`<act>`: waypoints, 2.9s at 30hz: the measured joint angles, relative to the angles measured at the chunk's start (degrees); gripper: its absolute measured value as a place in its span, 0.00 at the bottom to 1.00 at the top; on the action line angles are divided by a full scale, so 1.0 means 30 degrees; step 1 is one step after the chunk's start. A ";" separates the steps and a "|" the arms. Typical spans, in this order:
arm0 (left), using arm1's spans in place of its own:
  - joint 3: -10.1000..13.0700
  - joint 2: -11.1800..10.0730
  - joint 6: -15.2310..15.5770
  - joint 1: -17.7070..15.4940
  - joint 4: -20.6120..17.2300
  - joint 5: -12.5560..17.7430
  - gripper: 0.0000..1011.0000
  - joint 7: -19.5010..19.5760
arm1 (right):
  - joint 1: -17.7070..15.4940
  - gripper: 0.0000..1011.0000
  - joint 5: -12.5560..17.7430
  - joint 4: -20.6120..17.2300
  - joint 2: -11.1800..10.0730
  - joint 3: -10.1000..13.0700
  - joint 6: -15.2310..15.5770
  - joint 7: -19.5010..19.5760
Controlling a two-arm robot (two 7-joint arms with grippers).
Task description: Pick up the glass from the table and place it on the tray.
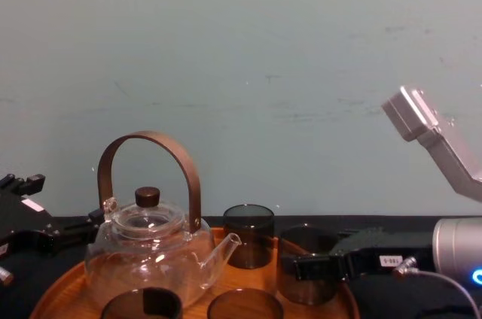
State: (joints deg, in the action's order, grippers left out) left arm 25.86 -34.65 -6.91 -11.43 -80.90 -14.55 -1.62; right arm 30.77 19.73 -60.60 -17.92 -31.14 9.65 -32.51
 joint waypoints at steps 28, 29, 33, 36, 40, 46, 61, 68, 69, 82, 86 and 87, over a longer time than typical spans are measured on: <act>0.0001 0.0000 0.0000 0.0001 0.0000 0.0000 0.99 0.0000 | 0.0001 0.99 -0.0055 0.0006 -0.0014 -0.0014 -0.0015 0.0054; 0.0001 0.0000 0.0000 0.0001 0.0001 0.0000 0.99 0.0000 | -0.0006 0.99 -0.0041 0.0005 -0.0012 0.0008 -0.0017 0.0049; 0.0001 0.0000 0.0000 0.0001 0.0001 0.0000 0.99 -0.0001 | -0.0120 0.99 0.0110 -0.0104 -0.0050 0.0172 -0.0115 0.0028; 0.0000 0.0000 0.0000 0.0001 0.0000 0.0000 0.99 0.0000 | -0.0278 0.99 0.0187 -0.0423 -0.0171 0.0290 -0.0111 0.0079; 0.0000 0.0000 0.0000 0.0001 0.0001 0.0000 0.99 0.0000 | -0.0583 0.99 0.0267 -0.1061 -0.0408 0.0476 -0.0074 0.0277; 0.0001 0.0000 0.0000 0.0001 0.0000 0.0000 0.99 0.0000 | -0.1133 0.99 0.0540 -0.2287 -0.0945 0.0877 -0.0091 0.0447; 0.0000 0.0000 0.0000 0.0000 0.0001 -0.0001 0.99 -0.0001 | -0.3502 0.99 0.2007 -0.6259 -0.3148 0.2293 -0.0114 0.0707; 0.0001 0.0000 0.0000 0.0001 0.0001 0.0000 0.99 -0.0001 | -0.4831 0.99 0.2719 -0.7492 -0.4197 0.3043 -0.0333 0.0990; 0.0001 0.0000 0.0000 0.0001 0.0001 0.0000 0.99 -0.0001 | -0.4969 0.99 0.2793 -0.7578 -0.4300 0.3123 -0.0365 0.1029; 0.0001 0.0000 0.0000 0.0001 0.0000 0.0000 0.99 0.0000 | -0.6778 0.99 0.3201 -0.8174 -0.5330 0.4424 -0.1194 0.2180; 0.0000 0.0000 0.0000 0.0001 0.0001 0.0000 0.99 0.0000 | -0.7084 0.99 0.2924 -0.8038 -0.5333 0.4735 -0.1502 0.2624; 0.0001 0.0000 0.0000 0.0001 0.0000 0.0000 0.99 0.0000 | -0.7116 0.99 0.2876 -0.7984 -0.5319 0.4779 -0.1543 0.2659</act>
State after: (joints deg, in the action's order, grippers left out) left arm 25.86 -34.65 -6.91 -11.43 -80.90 -14.55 -1.62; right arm 9.42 28.36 -84.55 -33.88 -16.81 5.02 -24.53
